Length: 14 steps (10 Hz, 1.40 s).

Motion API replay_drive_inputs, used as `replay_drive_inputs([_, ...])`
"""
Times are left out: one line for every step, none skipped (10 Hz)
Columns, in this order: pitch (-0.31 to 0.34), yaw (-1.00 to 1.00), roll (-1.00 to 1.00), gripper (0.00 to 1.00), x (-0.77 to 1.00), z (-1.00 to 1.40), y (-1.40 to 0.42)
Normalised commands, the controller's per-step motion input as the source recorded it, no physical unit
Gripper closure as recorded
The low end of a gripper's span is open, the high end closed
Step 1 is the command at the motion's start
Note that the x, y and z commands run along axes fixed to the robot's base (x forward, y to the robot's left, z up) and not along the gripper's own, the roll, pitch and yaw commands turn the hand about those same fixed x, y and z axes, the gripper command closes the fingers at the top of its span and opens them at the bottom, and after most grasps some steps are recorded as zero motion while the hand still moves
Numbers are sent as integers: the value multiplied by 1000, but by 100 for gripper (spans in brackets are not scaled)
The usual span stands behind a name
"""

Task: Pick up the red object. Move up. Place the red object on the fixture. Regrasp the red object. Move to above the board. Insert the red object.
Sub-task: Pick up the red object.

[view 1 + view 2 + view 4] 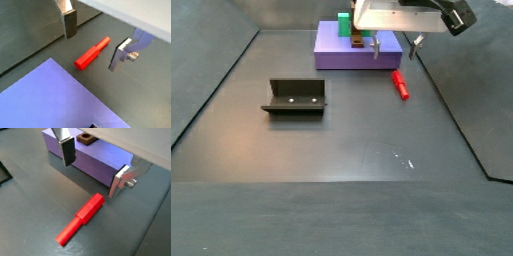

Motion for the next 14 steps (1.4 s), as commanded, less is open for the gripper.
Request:
replay_drive_inputs([-84,0,137,0,-71,-234,-14])
replay_drive_inputs([-126,-23,214,0,-23,-331,-26])
replay_drive_inputs([-127,-31,299,0,-23,-371,-9])
replay_drive_inputs([-116,-3,316,0,-26,-360,0])
replay_drive_inputs([-116,0,341,0,-49,-366,0])
replay_drive_inputs([-121,-11,356,0,-31,-386,0])
replay_drive_inputs([-120,-11,396,0,-23,-377,0])
replay_drive_inputs([-113,-14,393,0,-11,-371,0])
replay_drive_inputs([-106,-11,386,0,-29,-337,0])
replay_drive_inputs([-96,-20,363,0,-26,-320,0])
replay_drive_inputs([-83,-20,353,0,-17,-280,0])
replay_drive_inputs([-67,-20,331,0,-6,-243,0])
replay_drive_inputs([-40,-14,270,0,0,-134,0])
replay_drive_inputs([-21,-9,210,0,0,-91,0])
